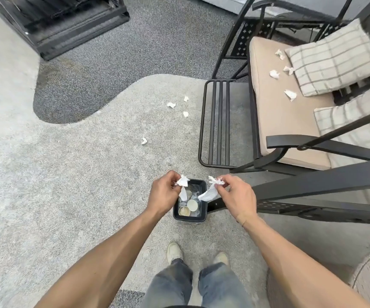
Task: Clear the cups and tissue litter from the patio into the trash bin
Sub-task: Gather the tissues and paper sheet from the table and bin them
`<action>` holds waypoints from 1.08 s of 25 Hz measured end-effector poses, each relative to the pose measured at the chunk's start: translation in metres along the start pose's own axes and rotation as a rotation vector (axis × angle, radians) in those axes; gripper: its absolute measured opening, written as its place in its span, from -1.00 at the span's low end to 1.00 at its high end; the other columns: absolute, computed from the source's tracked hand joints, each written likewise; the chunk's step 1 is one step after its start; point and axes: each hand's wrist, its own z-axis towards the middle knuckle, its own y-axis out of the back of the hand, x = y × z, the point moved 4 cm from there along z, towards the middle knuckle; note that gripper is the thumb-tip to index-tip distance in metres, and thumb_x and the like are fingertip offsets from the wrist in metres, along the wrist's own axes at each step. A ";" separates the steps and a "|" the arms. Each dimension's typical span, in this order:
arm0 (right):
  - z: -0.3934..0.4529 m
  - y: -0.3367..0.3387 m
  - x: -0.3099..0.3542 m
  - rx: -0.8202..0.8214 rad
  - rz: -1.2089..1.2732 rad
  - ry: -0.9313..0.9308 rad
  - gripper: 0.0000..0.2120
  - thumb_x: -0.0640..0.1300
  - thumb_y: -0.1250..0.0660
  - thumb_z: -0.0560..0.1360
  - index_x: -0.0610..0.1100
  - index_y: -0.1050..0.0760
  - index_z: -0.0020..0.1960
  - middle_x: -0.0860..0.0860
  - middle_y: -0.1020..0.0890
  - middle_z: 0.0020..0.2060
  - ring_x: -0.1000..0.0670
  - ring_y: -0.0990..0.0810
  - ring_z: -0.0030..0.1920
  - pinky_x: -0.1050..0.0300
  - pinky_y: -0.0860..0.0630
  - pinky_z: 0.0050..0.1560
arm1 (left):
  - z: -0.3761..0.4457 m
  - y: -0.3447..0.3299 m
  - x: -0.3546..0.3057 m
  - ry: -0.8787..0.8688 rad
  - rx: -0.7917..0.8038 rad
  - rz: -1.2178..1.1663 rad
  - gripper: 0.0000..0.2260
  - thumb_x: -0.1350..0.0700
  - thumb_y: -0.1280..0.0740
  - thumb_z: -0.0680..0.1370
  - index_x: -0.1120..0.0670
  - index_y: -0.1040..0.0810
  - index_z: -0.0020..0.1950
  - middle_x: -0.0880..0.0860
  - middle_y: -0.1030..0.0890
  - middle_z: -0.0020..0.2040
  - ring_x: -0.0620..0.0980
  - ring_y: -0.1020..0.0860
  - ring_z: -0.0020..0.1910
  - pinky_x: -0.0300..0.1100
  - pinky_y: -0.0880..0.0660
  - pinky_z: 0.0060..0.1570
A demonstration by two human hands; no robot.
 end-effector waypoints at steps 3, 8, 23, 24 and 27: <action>0.020 -0.018 -0.012 0.028 0.016 -0.029 -0.80 0.08 -0.35 0.49 0.04 -0.56 0.07 0.09 -0.60 -0.15 0.05 -0.50 -0.30 0.17 -0.32 -0.27 | 0.016 -0.017 0.017 0.068 -0.013 0.026 -0.84 0.20 -0.42 0.51 -0.03 -0.54 -0.01 -0.11 -0.61 -0.13 -0.15 -0.58 -0.18 -0.35 -0.47 -0.20; 0.054 -0.071 -0.052 0.110 0.036 -0.085 -0.81 0.05 -0.37 0.48 0.06 -0.59 0.07 0.07 -0.64 -0.10 0.08 -0.46 -0.26 0.19 -0.29 -0.23 | 0.050 -0.056 0.057 0.211 -0.080 0.019 -0.86 0.20 -0.43 0.49 0.00 -0.54 -0.03 -0.03 -0.64 -0.10 -0.06 -0.60 -0.17 -0.20 -0.50 -0.18; 0.114 -0.366 -0.190 0.436 -0.072 -0.131 -0.76 0.00 -0.33 0.51 0.11 -0.54 0.18 0.00 -0.63 -0.04 -0.10 -0.60 -0.04 0.04 -0.48 -0.09 | 0.144 -0.258 0.280 0.459 0.055 0.309 -0.80 0.01 -0.31 0.58 0.02 -0.48 0.18 0.04 -0.66 -0.07 0.06 -0.54 -0.22 -0.12 -0.47 -0.24; 0.114 -0.377 -0.194 0.463 -0.085 -0.116 -0.74 -0.02 -0.32 0.51 0.11 -0.53 0.20 0.00 -0.62 -0.02 -0.11 -0.59 -0.03 0.03 -0.48 -0.09 | 0.147 -0.265 0.287 0.448 0.068 0.319 -0.80 0.01 -0.31 0.58 0.01 -0.48 0.19 0.04 -0.67 -0.06 0.08 -0.57 -0.18 -0.09 -0.51 -0.20; 0.116 -0.397 -0.201 0.548 -0.119 -0.081 -0.64 -0.12 -0.31 0.50 0.12 -0.49 0.28 0.00 -0.60 0.11 -0.11 -0.59 0.05 0.05 -0.48 -0.05 | 0.151 -0.280 0.304 0.433 0.108 0.332 -0.77 0.00 -0.30 0.59 -0.03 -0.46 0.23 0.04 -0.69 0.00 0.12 -0.63 -0.09 -0.03 -0.57 -0.14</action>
